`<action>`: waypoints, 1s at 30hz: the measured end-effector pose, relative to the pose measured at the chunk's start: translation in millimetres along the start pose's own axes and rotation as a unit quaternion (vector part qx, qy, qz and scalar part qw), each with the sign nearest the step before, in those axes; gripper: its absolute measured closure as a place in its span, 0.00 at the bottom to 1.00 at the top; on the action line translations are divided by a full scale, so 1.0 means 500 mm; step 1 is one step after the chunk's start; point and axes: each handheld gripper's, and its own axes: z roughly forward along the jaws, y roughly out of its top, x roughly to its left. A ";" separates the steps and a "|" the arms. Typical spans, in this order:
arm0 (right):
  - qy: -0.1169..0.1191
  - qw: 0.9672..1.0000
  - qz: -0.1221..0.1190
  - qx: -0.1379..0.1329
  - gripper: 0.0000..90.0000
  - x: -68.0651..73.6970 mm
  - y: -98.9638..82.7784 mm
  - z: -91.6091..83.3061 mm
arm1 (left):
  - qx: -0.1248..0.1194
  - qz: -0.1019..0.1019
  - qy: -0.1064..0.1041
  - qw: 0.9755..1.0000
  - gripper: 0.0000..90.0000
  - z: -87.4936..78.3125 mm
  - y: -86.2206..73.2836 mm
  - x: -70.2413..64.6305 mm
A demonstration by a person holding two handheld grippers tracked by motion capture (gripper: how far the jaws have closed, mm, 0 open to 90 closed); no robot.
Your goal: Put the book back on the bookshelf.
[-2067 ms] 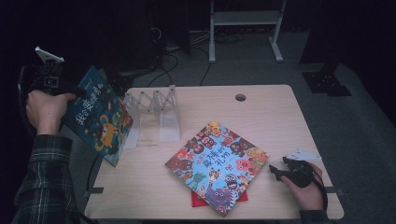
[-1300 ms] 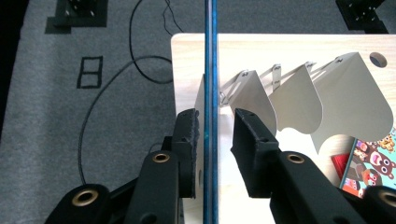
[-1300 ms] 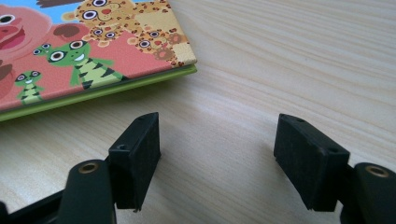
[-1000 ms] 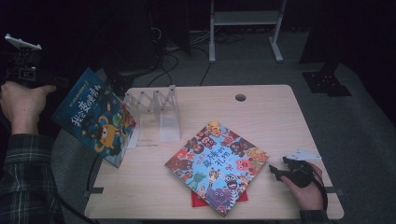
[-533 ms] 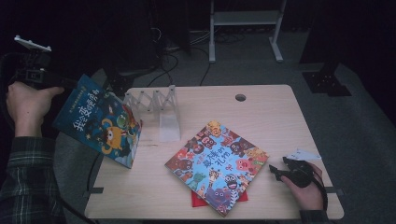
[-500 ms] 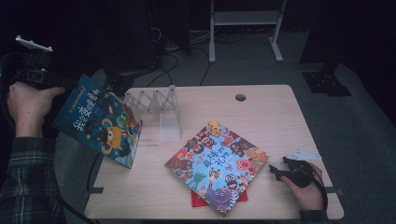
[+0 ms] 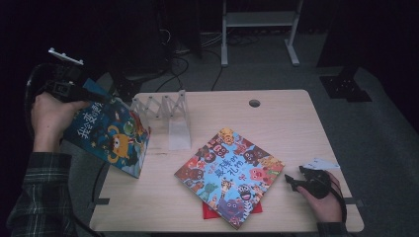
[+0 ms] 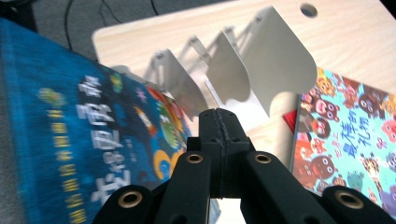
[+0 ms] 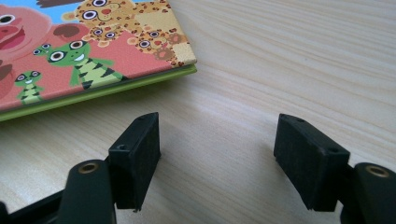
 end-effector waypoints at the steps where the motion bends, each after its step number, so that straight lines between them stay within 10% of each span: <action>1: 0.000 1.000 0.001 -0.001 0.33 0.000 0.000 0.000 | 0.002 0.003 -0.005 1.000 1.00 0.004 -0.001 -0.004; 30: 0.001 1.000 0.000 0.001 0.33 0.000 0.000 0.000 | 0.052 0.067 -0.080 0.993 0.99 0.132 -0.076 -0.073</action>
